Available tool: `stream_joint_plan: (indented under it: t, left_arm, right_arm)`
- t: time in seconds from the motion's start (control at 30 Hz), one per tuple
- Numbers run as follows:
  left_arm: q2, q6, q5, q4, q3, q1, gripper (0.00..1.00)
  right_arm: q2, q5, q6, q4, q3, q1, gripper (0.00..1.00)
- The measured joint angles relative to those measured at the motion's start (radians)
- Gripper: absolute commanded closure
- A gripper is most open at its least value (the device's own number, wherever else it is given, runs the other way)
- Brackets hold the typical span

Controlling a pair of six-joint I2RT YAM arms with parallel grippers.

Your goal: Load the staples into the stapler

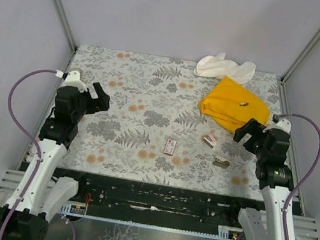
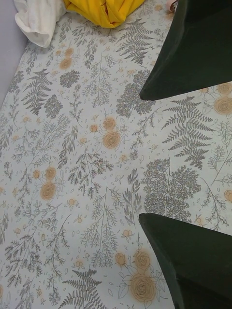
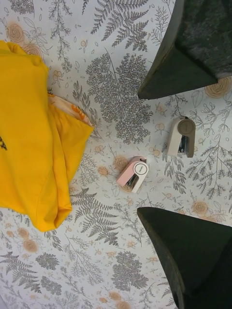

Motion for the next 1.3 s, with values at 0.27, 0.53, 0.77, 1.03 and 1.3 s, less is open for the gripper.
stream_joint_plan:
  t: [0.27, 0.53, 0.77, 1.03, 1.3]
  left_arm:
    - [0.005, -0.002, -0.013, 0.0, 0.0, 0.0, 0.0]
    - [0.021, -0.048, -0.046, -0.026, 0.026, 0.0, 0.0]
    - [0.051, -0.084, 0.04, -0.077, 0.128, -0.007, 0.02]
    - [0.134, -0.237, 0.043, -0.058, -0.027, -0.47, 0.03]
    - [0.402, -0.375, -0.062, 0.032, -0.049, -0.845, 0.21]
  right_arm:
    - [-0.036, 0.013, -0.001, -0.017, 0.0, 0.0, 0.01]
    - [-0.014, -0.05, -0.015, -0.068, 0.032, 0.0, 0.01]
    - [0.046, -0.234, 0.039, -0.117, 0.063, 0.0, 0.0]
    - [0.046, -0.283, 0.088, -0.183, 0.006, 0.0, 0.04]
    - [0.119, -0.312, 0.091, -0.192, -0.058, 0.02, 0.09]
